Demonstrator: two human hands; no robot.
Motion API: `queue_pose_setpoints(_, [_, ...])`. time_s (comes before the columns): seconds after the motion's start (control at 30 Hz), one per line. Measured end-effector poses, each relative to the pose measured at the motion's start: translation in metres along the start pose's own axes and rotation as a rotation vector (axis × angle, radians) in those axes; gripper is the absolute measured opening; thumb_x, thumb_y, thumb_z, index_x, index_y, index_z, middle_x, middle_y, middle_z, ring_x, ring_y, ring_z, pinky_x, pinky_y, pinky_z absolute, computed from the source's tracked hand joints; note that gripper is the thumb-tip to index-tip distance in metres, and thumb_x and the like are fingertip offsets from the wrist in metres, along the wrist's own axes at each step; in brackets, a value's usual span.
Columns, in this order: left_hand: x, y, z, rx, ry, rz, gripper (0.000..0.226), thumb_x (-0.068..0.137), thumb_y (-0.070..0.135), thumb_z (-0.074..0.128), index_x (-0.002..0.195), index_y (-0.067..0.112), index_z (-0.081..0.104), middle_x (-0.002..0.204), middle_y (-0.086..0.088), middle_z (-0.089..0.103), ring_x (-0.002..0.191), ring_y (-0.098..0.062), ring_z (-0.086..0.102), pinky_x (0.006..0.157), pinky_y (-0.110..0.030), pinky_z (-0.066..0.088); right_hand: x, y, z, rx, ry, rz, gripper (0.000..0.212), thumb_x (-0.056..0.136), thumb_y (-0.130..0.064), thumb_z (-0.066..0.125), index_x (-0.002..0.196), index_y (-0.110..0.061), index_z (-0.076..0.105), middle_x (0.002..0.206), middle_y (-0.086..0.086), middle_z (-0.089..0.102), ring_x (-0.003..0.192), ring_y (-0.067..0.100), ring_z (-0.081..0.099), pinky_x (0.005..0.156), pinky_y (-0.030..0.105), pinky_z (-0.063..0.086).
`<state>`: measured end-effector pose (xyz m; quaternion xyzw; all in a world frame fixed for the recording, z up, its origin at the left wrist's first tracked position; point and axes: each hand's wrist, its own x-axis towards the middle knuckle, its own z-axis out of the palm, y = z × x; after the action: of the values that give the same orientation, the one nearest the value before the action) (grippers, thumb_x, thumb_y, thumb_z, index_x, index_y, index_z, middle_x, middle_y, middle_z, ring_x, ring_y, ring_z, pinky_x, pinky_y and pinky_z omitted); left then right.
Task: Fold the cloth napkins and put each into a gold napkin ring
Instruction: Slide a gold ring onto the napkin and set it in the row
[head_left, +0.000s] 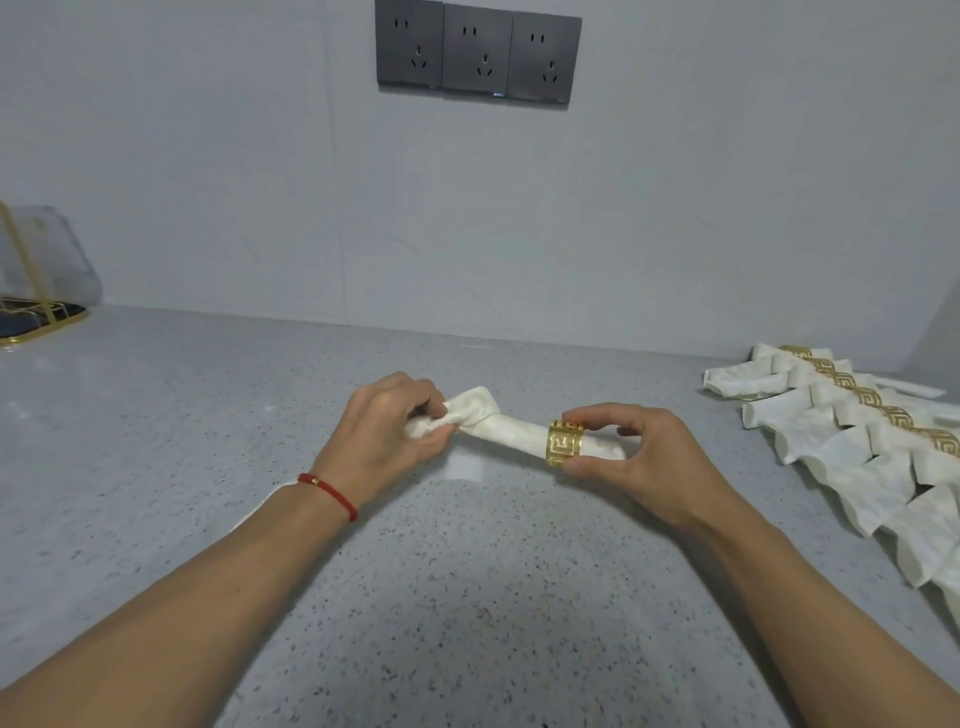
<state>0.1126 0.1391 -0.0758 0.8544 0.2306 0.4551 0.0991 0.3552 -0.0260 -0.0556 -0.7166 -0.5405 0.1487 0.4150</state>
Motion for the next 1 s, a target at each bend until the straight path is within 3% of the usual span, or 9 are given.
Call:
queue_pose_setpoints(0.13, [-0.001,0.003,0.004,-0.017,-0.034,-0.015,0.014,0.073,0.014,0.084,0.080,0.013,0.072,0.082,-0.002,0.068,0.071,-0.018,0.065,0.063,-0.041,0.056,0.000,-0.008,0.011,-0.239,0.000,-0.080,0.056,0.073,-0.048,0.087,0.125,-0.045,0.066,0.120,-0.020,0.058,0.114,0.010,0.051,0.096,0.035,0.045])
queue_pose_setpoints(0.2, [-0.001,0.004,0.005,-0.008,-0.042,-0.014,0.014,0.074,0.014,0.084,0.080,0.013,0.072,0.082,-0.002,0.067,0.071,-0.017,0.064,0.063,-0.041,0.056,0.002,-0.013,0.012,-0.439,-0.038,-0.182,0.058,0.079,-0.053,0.079,0.133,-0.042,0.059,0.120,-0.020,0.059,0.118,0.012,0.046,0.102,0.034,0.034])
queue_pose_setpoints(0.27, [-0.001,0.004,0.006,0.002,-0.039,-0.011,0.014,0.074,0.013,0.084,0.080,0.012,0.071,0.081,-0.003,0.067,0.070,-0.018,0.063,0.063,-0.041,0.056,0.003,-0.015,0.016,-0.527,-0.049,-0.251,0.058,0.082,-0.058,0.072,0.135,-0.040,0.055,0.117,-0.021,0.062,0.115,0.012,0.051,0.105,0.034,0.034])
queue_pose_setpoints(0.47, [-0.002,0.012,0.010,-0.024,-0.053,0.005,0.015,0.076,0.016,0.084,0.083,0.015,0.071,0.085,-0.002,0.066,0.072,-0.017,0.062,0.064,-0.039,0.056,-0.007,-0.028,0.038,-0.353,0.053,-0.227,0.043,0.099,-0.051,0.058,0.137,-0.031,0.051,0.117,-0.013,0.064,0.102,0.008,0.060,0.089,0.033,0.053])
queue_pose_setpoints(0.63, [0.000,0.018,0.010,-0.076,-0.121,0.025,0.014,0.076,0.013,0.084,0.083,0.015,0.072,0.086,-0.003,0.068,0.076,-0.020,0.065,0.066,-0.043,0.057,-0.010,-0.029,0.039,-0.289,0.031,-0.214,0.047,0.104,-0.047,0.051,0.147,-0.027,0.047,0.126,-0.011,0.062,0.109,0.007,0.059,0.095,0.032,0.052])
queue_pose_setpoints(0.73, [0.001,0.019,0.007,-0.098,-0.164,0.041,0.014,0.074,0.013,0.085,0.082,0.014,0.073,0.085,-0.004,0.070,0.077,-0.021,0.068,0.067,-0.044,0.058,-0.006,-0.023,0.037,-0.243,0.004,-0.239,0.053,0.102,-0.043,0.055,0.152,-0.026,0.045,0.137,-0.010,0.061,0.115,0.003,0.058,0.101,0.030,0.052])
queue_pose_setpoints(0.9, [0.003,0.020,0.002,-0.156,-0.214,0.032,0.016,0.073,0.015,0.086,0.080,0.018,0.072,0.086,-0.001,0.071,0.082,-0.021,0.071,0.070,-0.045,0.059,-0.004,-0.019,0.033,-0.044,-0.001,-0.192,0.056,0.091,-0.032,0.074,0.144,-0.027,0.055,0.130,-0.016,0.067,0.113,-0.007,0.063,0.104,0.023,0.051])
queue_pose_setpoints(1.0, [0.001,0.023,0.003,-0.165,-0.227,0.024,0.017,0.072,0.015,0.087,0.081,0.020,0.073,0.087,0.002,0.071,0.082,-0.017,0.071,0.070,-0.041,0.060,-0.007,-0.022,0.038,-0.058,-0.051,-0.192,0.056,0.089,-0.033,0.077,0.141,-0.028,0.058,0.129,-0.016,0.067,0.113,-0.007,0.063,0.104,0.023,0.051])
